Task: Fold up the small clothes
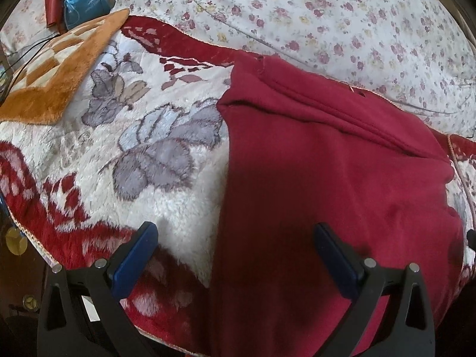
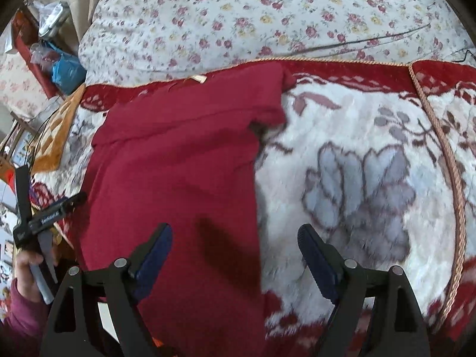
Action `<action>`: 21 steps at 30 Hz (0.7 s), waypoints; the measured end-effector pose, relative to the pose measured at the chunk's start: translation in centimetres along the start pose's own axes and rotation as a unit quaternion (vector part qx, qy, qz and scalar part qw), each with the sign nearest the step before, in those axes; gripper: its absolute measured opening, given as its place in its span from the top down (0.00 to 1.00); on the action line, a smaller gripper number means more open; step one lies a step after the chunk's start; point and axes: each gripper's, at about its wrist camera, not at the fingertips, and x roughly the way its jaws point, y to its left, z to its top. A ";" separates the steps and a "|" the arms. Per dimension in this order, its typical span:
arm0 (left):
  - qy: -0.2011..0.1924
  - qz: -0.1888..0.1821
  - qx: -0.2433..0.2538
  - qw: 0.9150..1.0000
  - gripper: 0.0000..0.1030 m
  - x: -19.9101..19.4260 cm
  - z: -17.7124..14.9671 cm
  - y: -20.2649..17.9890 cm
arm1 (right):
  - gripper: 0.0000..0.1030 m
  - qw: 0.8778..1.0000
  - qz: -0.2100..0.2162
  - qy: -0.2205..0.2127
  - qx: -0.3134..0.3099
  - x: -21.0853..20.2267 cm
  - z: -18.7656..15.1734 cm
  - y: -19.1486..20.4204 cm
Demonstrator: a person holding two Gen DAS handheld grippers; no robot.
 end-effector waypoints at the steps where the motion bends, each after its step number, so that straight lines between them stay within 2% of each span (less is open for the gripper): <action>1: 0.000 0.000 -0.001 1.000 0.00 0.0 -0.1 0.1 | 0.13 1.000 -0.001 0.002 -0.002 -0.1 -0.2 0.0; 11: 0.000 0.002 -0.009 1.000 0.00 -0.3 -0.9 0.4 | 0.13 1.000 0.012 0.014 0.008 -0.5 -2.4 -0.9; 21: 0.004 0.005 -0.007 1.000 0.00 -0.3 -1.7 0.7 | 0.12 0.999 0.005 0.031 0.019 0.0 -3.4 -1.7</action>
